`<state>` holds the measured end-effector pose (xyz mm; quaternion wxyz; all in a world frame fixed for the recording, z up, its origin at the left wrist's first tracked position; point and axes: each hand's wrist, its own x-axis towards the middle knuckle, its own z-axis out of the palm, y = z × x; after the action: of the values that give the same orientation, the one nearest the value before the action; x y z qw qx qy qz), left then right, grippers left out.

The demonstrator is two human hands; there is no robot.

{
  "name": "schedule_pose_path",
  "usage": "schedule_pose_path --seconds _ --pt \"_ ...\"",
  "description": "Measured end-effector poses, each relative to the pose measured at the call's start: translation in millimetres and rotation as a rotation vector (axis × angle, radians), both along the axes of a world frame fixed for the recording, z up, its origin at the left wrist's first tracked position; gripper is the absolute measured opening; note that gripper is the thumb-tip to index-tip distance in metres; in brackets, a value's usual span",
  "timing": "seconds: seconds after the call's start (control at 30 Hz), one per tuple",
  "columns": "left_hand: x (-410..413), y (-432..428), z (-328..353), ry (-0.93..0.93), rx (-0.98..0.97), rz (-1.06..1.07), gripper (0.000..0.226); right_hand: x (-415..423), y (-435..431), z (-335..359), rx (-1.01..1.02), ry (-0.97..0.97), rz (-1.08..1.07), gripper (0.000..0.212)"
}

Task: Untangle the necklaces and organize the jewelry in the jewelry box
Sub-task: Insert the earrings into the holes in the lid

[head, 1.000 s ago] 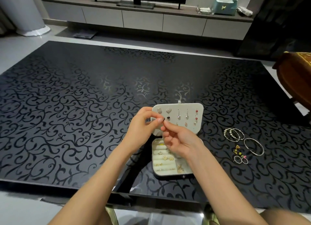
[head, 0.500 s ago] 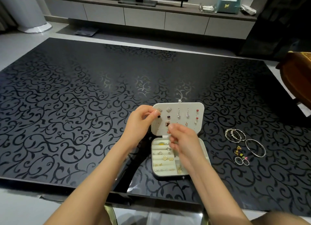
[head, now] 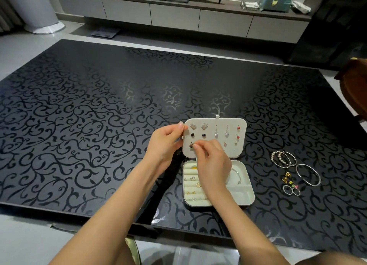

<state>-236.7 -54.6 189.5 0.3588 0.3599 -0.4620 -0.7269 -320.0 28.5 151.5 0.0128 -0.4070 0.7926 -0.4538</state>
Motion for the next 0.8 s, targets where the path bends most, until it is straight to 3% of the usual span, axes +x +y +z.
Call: schedule_pose_path --seconds 0.1,0.17,0.33,0.47,0.67,0.73,0.8 --pt "1.1 0.4 0.3 0.004 -0.001 -0.022 0.027 1.2 -4.2 2.6 -0.014 0.124 -0.023 0.008" --pt "2.5 0.2 0.0 0.007 0.005 -0.027 0.026 1.3 -6.3 3.9 -0.019 0.324 -0.062 0.006" --pt "6.1 1.1 2.9 0.025 0.01 -0.074 0.024 -16.0 -3.5 15.5 0.058 0.752 -0.088 0.055" --pt "11.7 -0.3 5.5 0.044 0.014 -0.159 0.025 -35.4 -4.8 38.9 0.203 0.887 0.116 0.082" --pt "23.8 -12.1 9.3 -0.002 0.001 -0.35 0.023 -41.4 0.8 41.4 0.114 0.866 0.29 0.033" --pt "30.9 -19.0 12.1 -0.026 -0.008 -0.348 0.023 -38.4 9.5 34.0 0.036 0.901 0.292 0.025" --pt "38.7 -26.3 13.5 -0.166 -0.12 -0.404 0.032 -34.9 18.2 22.9 -0.049 0.935 0.278 0.026"
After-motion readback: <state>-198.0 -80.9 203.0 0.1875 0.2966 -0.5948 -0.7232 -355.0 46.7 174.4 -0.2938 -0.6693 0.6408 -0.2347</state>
